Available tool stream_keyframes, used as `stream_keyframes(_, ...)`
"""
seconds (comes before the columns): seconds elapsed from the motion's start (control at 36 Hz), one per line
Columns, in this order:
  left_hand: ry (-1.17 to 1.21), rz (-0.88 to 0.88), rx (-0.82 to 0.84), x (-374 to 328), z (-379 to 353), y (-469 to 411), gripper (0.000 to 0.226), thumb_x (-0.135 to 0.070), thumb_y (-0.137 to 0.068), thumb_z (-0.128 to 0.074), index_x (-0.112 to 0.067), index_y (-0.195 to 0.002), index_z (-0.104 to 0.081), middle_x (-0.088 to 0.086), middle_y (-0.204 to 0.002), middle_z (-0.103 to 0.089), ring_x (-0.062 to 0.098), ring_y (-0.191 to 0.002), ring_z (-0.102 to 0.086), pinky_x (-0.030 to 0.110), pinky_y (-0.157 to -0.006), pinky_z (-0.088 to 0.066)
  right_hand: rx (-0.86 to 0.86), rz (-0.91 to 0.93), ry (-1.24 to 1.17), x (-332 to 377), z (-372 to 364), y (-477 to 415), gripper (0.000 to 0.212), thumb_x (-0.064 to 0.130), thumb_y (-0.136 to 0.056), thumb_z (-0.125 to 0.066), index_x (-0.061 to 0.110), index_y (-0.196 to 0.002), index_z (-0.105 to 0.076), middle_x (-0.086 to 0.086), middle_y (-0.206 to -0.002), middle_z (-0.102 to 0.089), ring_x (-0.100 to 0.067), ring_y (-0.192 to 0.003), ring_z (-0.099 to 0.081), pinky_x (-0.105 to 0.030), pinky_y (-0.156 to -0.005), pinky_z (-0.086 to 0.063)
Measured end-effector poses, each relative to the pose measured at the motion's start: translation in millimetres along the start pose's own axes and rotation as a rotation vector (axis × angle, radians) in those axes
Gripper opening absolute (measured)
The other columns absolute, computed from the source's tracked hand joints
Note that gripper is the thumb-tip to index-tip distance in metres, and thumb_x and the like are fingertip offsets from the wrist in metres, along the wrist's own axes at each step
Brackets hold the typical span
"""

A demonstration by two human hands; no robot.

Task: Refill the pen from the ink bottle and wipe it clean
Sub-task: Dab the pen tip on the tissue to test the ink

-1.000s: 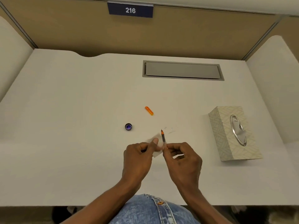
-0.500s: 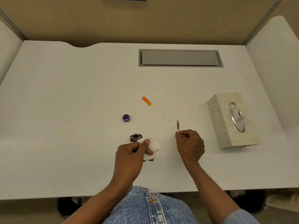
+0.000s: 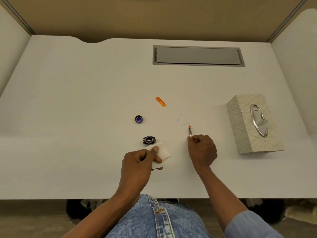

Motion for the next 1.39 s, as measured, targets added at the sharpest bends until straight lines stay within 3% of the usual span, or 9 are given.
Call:
stream_keyframes(0.17,-0.017,-0.012,-0.007,0.6,2.0,0.8,0.042,-0.036,-0.101,-0.069,-0.014,-0.067,-0.081,0.001,-0.075,-0.082,0.032,-0.086,-0.078,0.046,-0.086,-0.058,0.002,0.002,-0.007,-1.2,-1.0,0.3,0.010,0.032,-0.086,-0.080,0.022,-0.086,-0.081,0.001,-0.091,-0.073,-0.026,-0.091,-0.069,-0.029,-0.067,-0.039)
stream_keyframes(0.28,-0.022,-0.024,0.001,-0.3,0.9,2.5,0.043,-0.036,-0.101,-0.068,-0.013,-0.068,-0.081,0.001,-0.072,-0.082,0.023,-0.077,-0.075,0.047,-0.085,-0.058,0.004,0.007,-0.009,-2.3,-1.3,0.4,0.012,0.035,-0.087,-0.080,0.022,-0.088,-0.081,0.001,-0.092,-0.074,-0.026,-0.094,-0.069,-0.030,-0.068,-0.041)
stream_keyframes(0.53,-0.017,-0.038,0.007,3.6,1.1,1.2,0.042,-0.039,-0.101,-0.068,-0.019,-0.066,-0.081,0.002,-0.074,-0.082,0.040,-0.088,-0.076,0.055,-0.091,-0.058,0.002,0.028,0.000,-3.8,-0.7,0.5,0.017,0.040,-0.086,-0.080,0.024,-0.090,-0.082,0.002,-0.093,-0.074,-0.025,-0.098,-0.069,-0.031,-0.070,-0.043)
stream_keyframes(0.81,-0.012,-0.038,0.008,7.1,2.5,1.3,0.042,-0.038,-0.101,-0.068,-0.017,-0.067,-0.082,0.002,-0.074,-0.082,0.033,-0.085,-0.076,0.049,-0.087,-0.060,-0.009,0.043,-0.001,-2.4,1.0,0.4,0.017,0.040,-0.087,-0.080,0.023,-0.089,-0.081,0.001,-0.093,-0.074,-0.027,-0.095,-0.069,-0.031,-0.070,-0.042)
stream_keyframes(0.97,-0.001,-0.032,0.004,7.1,2.8,2.3,0.042,-0.037,-0.101,-0.068,-0.016,-0.067,-0.082,0.002,-0.073,-0.082,0.026,-0.082,-0.076,0.035,-0.078,-0.056,-0.010,0.051,-0.002,-2.9,1.8,0.1,0.019,0.042,-0.087,-0.080,0.023,-0.090,-0.081,0.001,-0.093,-0.075,-0.027,-0.095,-0.070,-0.031,-0.070,-0.044)
stream_keyframes(1.06,-0.005,-0.037,0.008,7.2,1.5,2.2,0.042,-0.037,-0.101,-0.068,-0.016,-0.067,-0.082,0.000,-0.075,-0.082,0.029,-0.084,-0.078,0.039,-0.080,-0.058,-0.020,0.059,-0.001,-3.6,3.7,0.4,0.021,0.044,-0.086,-0.081,0.024,-0.091,-0.081,0.002,-0.093,-0.075,-0.027,-0.094,-0.071,-0.031,-0.070,-0.044)
stream_keyframes(1.19,0.006,-0.035,-0.006,7.9,1.3,2.7,0.045,-0.035,-0.102,-0.068,-0.010,-0.066,-0.078,0.003,-0.072,-0.080,0.033,-0.085,-0.078,0.031,-0.074,-0.054,-0.078,0.114,-0.016,-7.6,14.3,4.3,0.025,0.044,-0.087,-0.080,0.021,-0.096,-0.082,0.002,-0.095,-0.076,-0.027,-0.090,-0.072,-0.039,-0.075,-0.057)
stream_keyframes(1.39,0.054,-0.015,-0.042,13.4,-1.0,3.3,0.045,-0.037,-0.102,-0.068,-0.009,-0.068,-0.078,0.004,-0.073,-0.080,0.033,-0.085,-0.077,0.027,-0.072,-0.054,-0.052,0.302,-0.241,4.5,39.1,24.6,0.014,0.018,-0.088,-0.082,0.016,-0.101,-0.080,0.000,-0.090,-0.074,-0.020,-0.075,-0.071,-0.042,-0.066,-0.061)
Point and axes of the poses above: each hand's wrist, its own y-axis away from the middle knuckle, its own z-axis out of the back of the hand, x = y × z, the point moved 7 cm from there along -y, towards the middle knuckle
